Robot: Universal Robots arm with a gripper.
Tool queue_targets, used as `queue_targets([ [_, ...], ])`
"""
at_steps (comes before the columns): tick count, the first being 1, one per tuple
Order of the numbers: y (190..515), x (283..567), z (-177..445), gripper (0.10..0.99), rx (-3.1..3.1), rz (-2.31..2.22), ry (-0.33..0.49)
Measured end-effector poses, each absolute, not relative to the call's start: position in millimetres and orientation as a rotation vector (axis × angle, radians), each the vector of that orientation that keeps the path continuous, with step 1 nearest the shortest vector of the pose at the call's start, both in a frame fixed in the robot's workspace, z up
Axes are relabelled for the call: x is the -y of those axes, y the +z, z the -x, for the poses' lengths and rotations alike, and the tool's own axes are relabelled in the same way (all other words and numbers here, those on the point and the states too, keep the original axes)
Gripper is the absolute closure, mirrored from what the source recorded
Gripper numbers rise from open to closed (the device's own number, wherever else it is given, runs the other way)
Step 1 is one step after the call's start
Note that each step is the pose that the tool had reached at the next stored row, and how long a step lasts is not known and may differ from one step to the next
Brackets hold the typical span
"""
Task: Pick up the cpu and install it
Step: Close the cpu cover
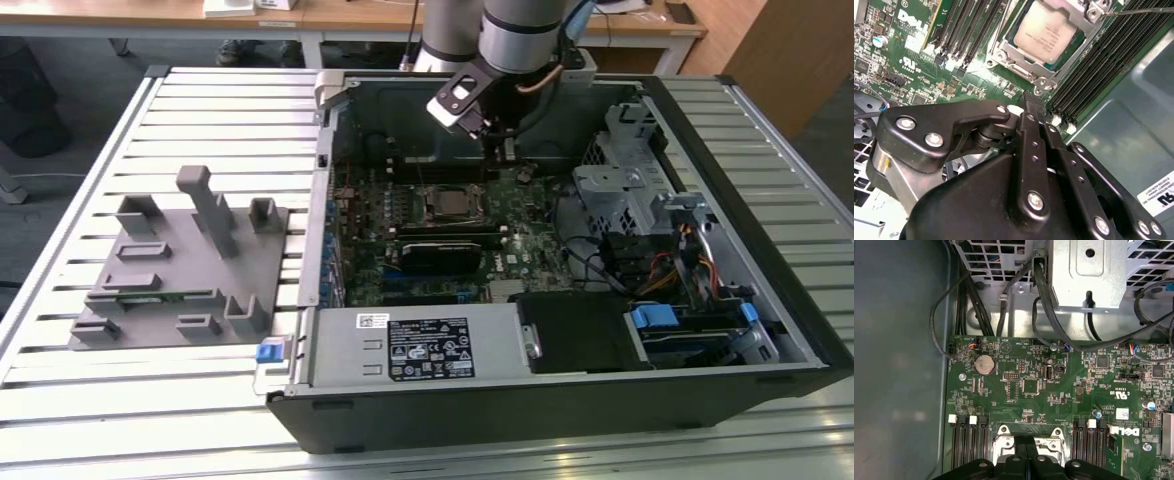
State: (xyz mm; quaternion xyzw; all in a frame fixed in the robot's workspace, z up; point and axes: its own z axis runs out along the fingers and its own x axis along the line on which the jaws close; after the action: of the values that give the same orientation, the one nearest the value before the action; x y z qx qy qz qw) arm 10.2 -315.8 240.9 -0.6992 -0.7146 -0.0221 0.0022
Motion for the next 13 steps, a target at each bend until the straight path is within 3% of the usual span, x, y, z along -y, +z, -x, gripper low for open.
queue_targets([
  [13, 236.8, 316.8, 26.3, 0.98, 2.242, 2.194, -0.069],
])
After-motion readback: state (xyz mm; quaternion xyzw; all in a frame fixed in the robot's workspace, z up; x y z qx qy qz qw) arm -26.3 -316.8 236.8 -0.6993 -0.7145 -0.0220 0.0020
